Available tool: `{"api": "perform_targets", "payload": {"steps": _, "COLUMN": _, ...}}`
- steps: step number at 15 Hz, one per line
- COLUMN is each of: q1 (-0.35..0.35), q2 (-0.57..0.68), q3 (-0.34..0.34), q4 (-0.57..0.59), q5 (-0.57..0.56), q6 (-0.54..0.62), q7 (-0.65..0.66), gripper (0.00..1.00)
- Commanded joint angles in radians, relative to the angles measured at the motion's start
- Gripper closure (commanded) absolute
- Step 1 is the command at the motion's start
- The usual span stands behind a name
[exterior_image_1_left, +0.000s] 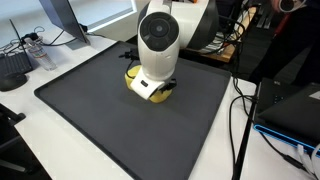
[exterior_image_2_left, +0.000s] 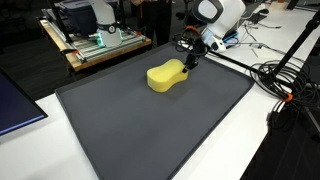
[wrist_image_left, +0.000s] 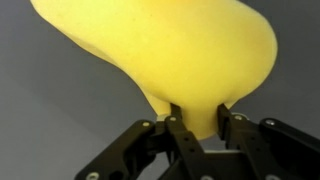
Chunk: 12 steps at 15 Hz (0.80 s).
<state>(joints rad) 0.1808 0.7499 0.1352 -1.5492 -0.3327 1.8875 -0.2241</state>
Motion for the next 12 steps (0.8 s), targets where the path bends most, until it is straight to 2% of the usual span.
{"api": "perform_targets", "payload": {"steps": 1, "q1": 0.015, "q2": 0.020, "q3": -0.009, "q4": 0.047, "q5": 0.026, "q6": -0.053, "q7": 0.006, "gripper": 0.95}}
{"api": "perform_targets", "payload": {"steps": 4, "q1": 0.016, "q2": 0.021, "q3": -0.010, "q4": 0.053, "q5": 0.030, "q6": -0.070, "q7": 0.019, "gripper": 0.99}}
{"api": "perform_targets", "payload": {"steps": 5, "q1": 0.016, "q2": 0.020, "q3": -0.010, "q4": 0.053, "q5": 0.030, "q6": -0.071, "q7": 0.021, "gripper": 0.96}}
{"api": "perform_targets", "payload": {"steps": 12, "q1": 0.010, "q2": 0.013, "q3": -0.008, "q4": 0.053, "q5": 0.047, "q6": -0.090, "q7": 0.028, "gripper": 0.96}}
